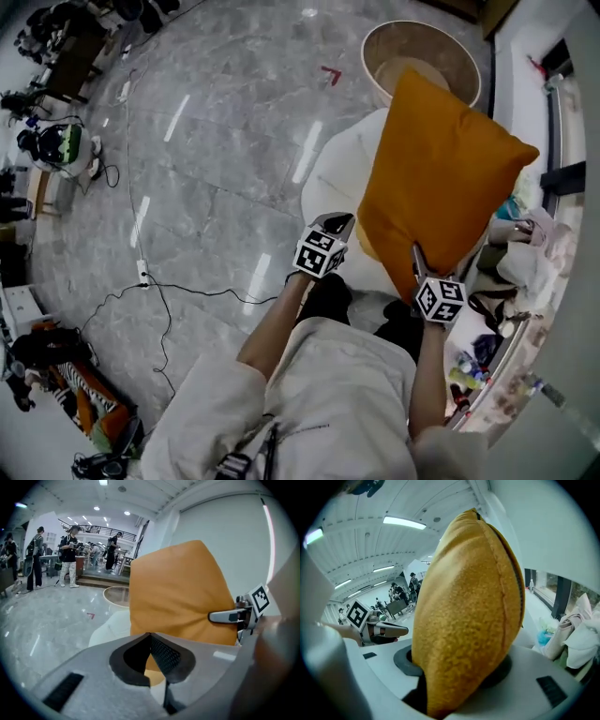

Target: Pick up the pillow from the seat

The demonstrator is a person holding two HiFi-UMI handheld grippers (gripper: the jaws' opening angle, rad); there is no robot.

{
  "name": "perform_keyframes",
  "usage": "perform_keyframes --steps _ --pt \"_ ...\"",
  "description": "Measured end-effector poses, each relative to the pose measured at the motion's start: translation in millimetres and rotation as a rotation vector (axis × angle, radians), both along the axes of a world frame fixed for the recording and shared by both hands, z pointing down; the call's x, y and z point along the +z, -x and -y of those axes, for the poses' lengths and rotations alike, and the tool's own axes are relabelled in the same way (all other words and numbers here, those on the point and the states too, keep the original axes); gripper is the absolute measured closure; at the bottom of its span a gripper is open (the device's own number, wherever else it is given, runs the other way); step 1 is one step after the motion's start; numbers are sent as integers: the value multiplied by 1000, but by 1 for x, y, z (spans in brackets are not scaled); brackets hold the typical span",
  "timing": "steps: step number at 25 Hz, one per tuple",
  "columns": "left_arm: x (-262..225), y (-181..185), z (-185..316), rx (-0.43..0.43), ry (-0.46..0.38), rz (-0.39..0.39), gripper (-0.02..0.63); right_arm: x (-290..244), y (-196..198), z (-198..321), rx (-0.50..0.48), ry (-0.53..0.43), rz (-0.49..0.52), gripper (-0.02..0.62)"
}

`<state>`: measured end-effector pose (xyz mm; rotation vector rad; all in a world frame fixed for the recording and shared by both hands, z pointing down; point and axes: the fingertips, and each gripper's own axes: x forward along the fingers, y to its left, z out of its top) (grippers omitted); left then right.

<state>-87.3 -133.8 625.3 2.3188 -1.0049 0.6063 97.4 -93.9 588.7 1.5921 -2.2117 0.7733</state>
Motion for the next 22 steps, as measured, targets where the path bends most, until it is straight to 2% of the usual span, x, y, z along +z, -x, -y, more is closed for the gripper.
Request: perform_keyframes --steps 3,7,12,17,22 --pt "-39 -27 -13 80 -43 -21 597 -31 -1 -9 43 -23 -18 357" --pt "-88 -66 -27 133 -61 -93 597 -69 -14 -21 106 -57 -62 357" --pt "-138 -103 -46 222 -114 -84 597 -126 -23 -19 143 -113 -45 357" --pt "-171 -112 -72 177 -152 -116 597 -167 -27 -36 157 -178 -50 357" --pt "-215 -111 -118 117 -209 -130 597 -203 -23 -75 198 -225 -15 357"
